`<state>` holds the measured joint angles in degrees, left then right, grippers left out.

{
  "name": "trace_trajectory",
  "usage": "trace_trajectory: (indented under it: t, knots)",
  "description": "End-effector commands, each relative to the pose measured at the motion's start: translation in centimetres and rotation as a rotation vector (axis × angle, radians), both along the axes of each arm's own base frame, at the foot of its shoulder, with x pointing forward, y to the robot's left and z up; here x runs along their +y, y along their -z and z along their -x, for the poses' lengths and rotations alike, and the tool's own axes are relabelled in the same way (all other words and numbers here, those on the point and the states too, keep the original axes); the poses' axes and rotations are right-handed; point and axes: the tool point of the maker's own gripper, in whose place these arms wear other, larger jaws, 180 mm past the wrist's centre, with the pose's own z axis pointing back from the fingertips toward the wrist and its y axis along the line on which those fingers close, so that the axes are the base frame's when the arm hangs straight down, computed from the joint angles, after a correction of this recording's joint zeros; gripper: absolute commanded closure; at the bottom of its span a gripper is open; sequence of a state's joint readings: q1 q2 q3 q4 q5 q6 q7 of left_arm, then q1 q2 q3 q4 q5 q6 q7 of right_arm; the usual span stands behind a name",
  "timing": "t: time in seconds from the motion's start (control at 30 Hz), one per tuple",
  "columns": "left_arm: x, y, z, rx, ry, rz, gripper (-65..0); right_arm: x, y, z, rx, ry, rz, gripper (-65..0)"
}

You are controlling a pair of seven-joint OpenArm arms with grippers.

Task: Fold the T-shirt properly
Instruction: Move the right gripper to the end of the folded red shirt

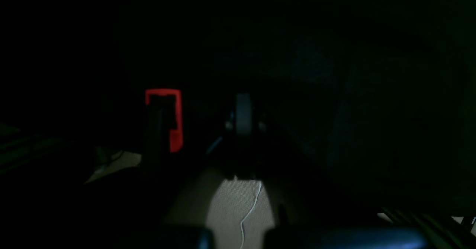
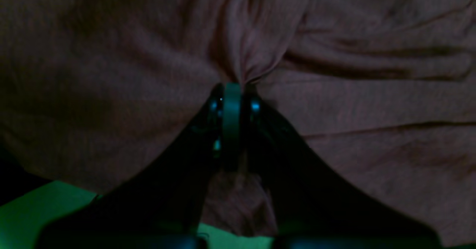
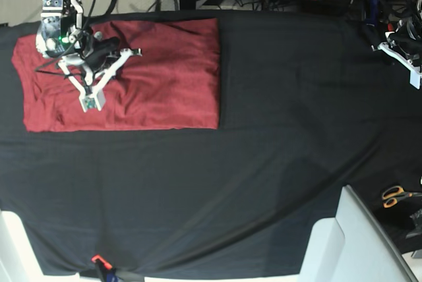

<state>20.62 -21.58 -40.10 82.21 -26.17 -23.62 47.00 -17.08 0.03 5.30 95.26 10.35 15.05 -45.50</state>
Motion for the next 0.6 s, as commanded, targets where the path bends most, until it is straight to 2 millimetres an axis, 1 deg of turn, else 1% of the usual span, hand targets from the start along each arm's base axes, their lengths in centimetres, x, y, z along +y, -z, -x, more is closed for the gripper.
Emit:
trace_trajectory:
  t: [0.0,0.07,0.2,0.57]
  knots:
    - [0.9,-1.2,-0.7,-0.033,0.004,-0.026,0.0,-0.2,-1.0,-1.0,-0.044,0.0,-0.001,-0.2]
    - [0.9,-1.2,-0.7,-0.033,0.004,-0.026,0.0,-0.2,-1.3,-1.7,-0.059,0.0,-0.001,-0.2]
    - [0.9,-1.2,-0.7,-0.033,0.004,-0.026,0.0,-0.2,-1.5,-2.0,-0.065,-0.002,0.0,-0.2]
    - [0.9,-1.2,-0.7,-0.033,0.004,-0.026,0.0,0.0,-2.6,-4.0,-0.111,-0.008,0.0,-0.2]
